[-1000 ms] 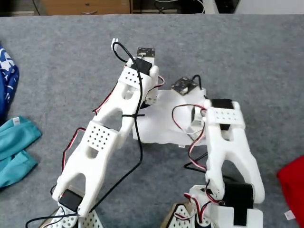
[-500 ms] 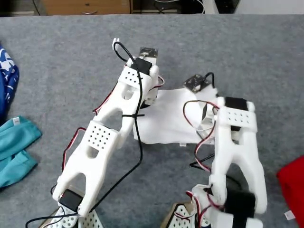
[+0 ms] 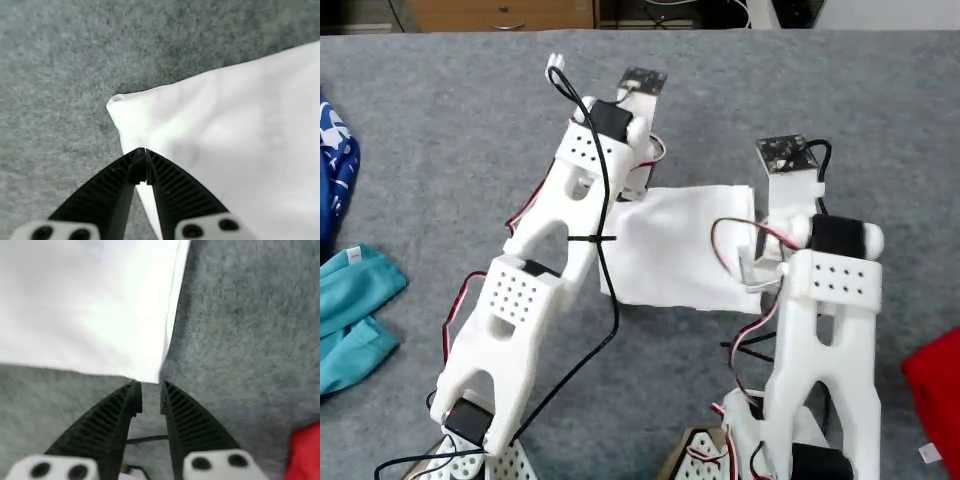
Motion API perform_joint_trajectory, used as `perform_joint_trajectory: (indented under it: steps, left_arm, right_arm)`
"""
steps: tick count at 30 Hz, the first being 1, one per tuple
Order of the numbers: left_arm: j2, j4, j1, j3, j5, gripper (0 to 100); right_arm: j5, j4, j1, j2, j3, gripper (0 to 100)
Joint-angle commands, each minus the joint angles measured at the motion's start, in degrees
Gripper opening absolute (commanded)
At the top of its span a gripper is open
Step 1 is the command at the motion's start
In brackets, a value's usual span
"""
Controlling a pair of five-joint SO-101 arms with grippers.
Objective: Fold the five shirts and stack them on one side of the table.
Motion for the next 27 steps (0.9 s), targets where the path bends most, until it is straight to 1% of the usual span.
perform_joint_trajectory:
  steps: [1,5,11,12,15,19,21,25,27]
  left_arm:
    - [-10.1,0.5,-1.8,3.9,-3.0,2]
    - [-17.0,0.5,-5.9,10.8,-4.6,2]
    - [-24.8,0.5,-13.3,19.7,-6.6,2]
    - [-25.9,0.5,-14.2,20.9,-6.9,2]
    - [-28.6,0.5,-16.8,24.2,-6.9,2]
    - [-30.5,0.5,-18.6,27.8,-6.9,2]
    - [-30.9,0.5,-19.3,28.9,-6.9,2]
    - [-30.9,0.5,-20.5,29.4,-6.9,2]
    - [-30.9,0.5,-20.7,29.4,-6.9,2]
  right_arm:
    - [-6.4,-4.4,-4.4,1.0,1.1,9.4]
    - [-9.4,-6.4,-7.3,1.3,3.6,9.4]
    - [-11.5,-4.3,-7.3,1.2,6.1,9.4]
    - [-14.0,-4.1,-7.3,1.2,6.0,9.4]
    - [-26.5,-4.4,-7.3,1.3,5.9,9.5]
    - [-39.6,-8.9,-7.3,1.6,6.7,11.0]
    - [-44.0,-11.7,-7.4,1.6,8.2,17.1]
    - [-51.3,-18.0,-8.0,1.6,11.1,33.2]
    - [-54.3,-19.9,-9.6,1.6,11.1,35.7]
